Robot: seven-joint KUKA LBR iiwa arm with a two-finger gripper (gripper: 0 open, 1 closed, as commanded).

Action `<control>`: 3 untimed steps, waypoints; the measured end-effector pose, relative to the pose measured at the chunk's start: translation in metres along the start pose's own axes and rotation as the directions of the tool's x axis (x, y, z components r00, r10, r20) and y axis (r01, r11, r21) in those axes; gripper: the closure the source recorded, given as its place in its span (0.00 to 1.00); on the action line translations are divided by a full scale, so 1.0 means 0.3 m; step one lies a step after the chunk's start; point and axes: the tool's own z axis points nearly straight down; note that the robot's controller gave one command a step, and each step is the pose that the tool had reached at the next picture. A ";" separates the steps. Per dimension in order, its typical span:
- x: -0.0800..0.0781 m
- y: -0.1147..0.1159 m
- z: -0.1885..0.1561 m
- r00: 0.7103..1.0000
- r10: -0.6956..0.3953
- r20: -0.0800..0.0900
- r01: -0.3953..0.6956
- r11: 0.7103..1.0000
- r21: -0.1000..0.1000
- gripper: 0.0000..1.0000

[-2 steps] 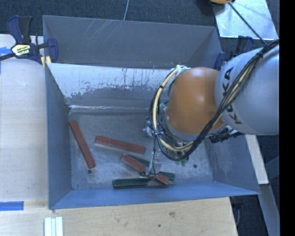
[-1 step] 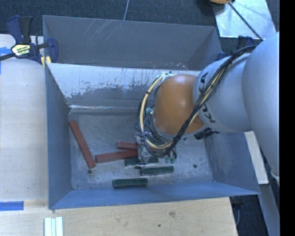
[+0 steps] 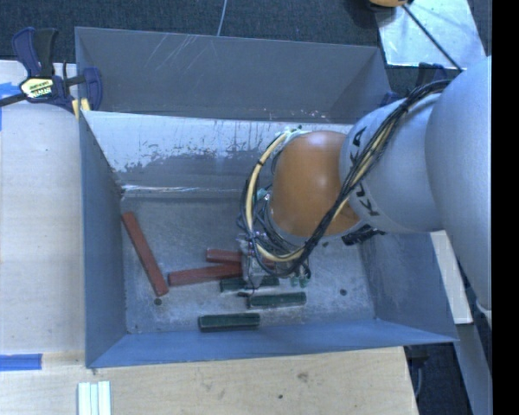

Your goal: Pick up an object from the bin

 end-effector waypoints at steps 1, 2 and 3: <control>-0.031 0.037 -0.100 0.999 -0.049 -0.012 0.049 0.999 0.001 1.00; 0.026 0.008 -0.173 0.998 -0.054 -0.011 0.054 0.999 0.000 1.00; -0.014 0.059 -0.481 0.999 -0.036 -0.010 0.036 0.999 0.000 1.00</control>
Offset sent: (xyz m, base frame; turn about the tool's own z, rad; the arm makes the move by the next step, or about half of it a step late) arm -0.0142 -0.0015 0.0564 -0.0514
